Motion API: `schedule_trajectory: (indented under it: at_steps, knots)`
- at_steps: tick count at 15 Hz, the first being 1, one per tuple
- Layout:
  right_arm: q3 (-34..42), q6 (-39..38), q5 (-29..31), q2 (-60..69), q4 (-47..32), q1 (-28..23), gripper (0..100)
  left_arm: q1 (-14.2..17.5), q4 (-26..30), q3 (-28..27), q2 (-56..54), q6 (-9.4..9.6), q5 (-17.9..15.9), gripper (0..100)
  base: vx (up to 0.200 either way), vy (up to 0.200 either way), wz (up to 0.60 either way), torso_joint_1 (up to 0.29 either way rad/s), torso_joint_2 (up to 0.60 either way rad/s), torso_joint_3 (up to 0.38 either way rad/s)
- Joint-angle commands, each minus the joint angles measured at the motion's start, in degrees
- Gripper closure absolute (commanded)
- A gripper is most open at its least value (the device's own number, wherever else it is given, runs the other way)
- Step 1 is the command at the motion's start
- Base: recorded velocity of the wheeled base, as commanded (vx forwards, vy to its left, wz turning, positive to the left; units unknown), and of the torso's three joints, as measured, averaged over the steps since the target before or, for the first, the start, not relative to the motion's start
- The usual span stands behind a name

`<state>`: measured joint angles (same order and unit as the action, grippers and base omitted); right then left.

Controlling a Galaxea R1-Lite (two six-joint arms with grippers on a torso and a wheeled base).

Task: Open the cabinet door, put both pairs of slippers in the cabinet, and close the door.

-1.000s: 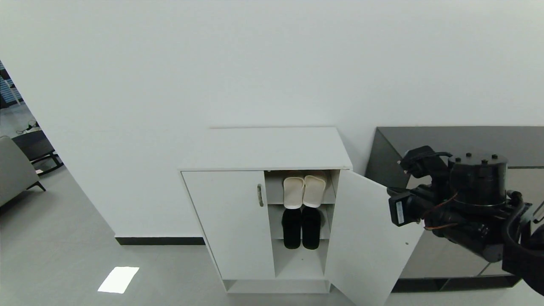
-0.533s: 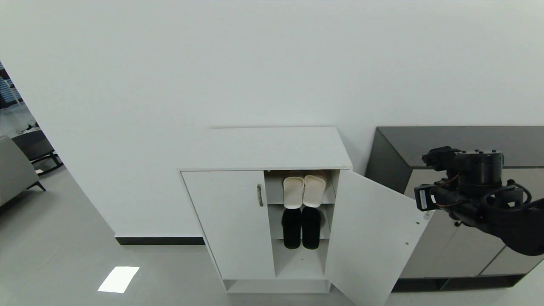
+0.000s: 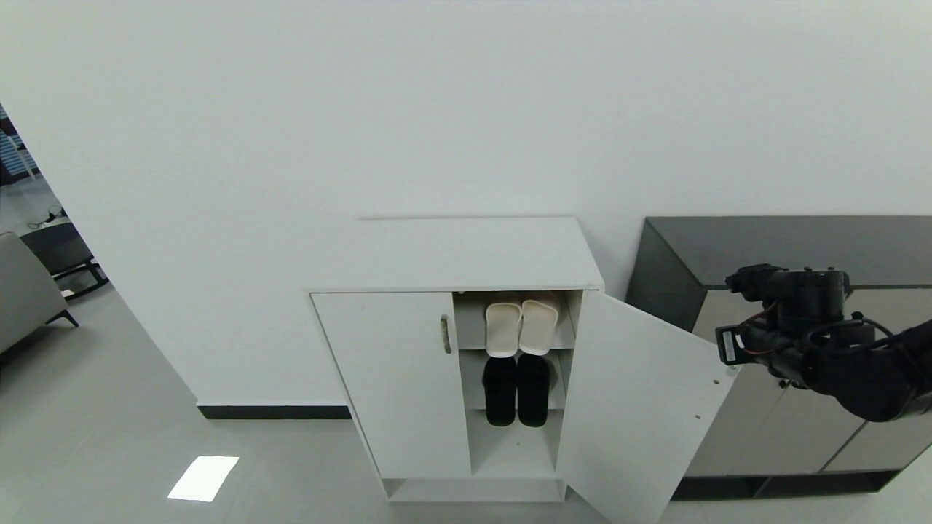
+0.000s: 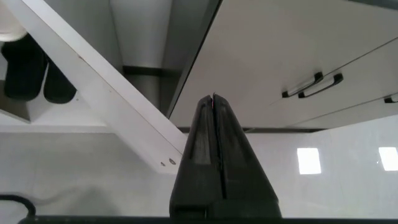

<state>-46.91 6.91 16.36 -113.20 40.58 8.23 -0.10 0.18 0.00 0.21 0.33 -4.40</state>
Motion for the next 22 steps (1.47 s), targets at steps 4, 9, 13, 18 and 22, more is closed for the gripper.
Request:
schedule_trajectory:
  at_steps: [4, 9, 13, 18, 22]
  knots:
    - [-1.1, -0.1, 0.1, -3.7, 0.3, -0.5, 100, 0.0, 0.0, 0.0, 0.0, 0.02, 0.0, 100, 0.000, 0.000, 0.00, 0.000, 0.00, 0.000]
    - [-1.6, -0.1, 0.1, -4.9, 0.3, -0.8, 100, 0.0, 0.0, 0.0, 0.0, 0.02, 0.0, 100, 0.000, 0.000, 0.00, 0.000, 0.00, 0.000]
    - [-0.7, 0.0, 0.2, -5.2, 0.2, -0.3, 100, 0.0, 0.0, 0.0, 0.0, 0.02, 0.0, 100, 0.000, 0.000, 0.00, 0.000, 0.00, 0.000]
    - [5.0, -1.7, 0.3, -1.7, 0.3, 11.6, 100, 0.0, 0.0, 0.0, 0.0, 0.02, 0.0, 100, 0.000, 0.000, 0.00, 0.000, 0.00, 0.000]
    - [8.5, -4.1, 0.7, 3.2, 0.3, 21.6, 100, 0.0, 0.0, 0.0, 0.0, -0.07, 0.0, 100, 0.000, 0.000, 0.00, 0.000, 0.00, 0.000]
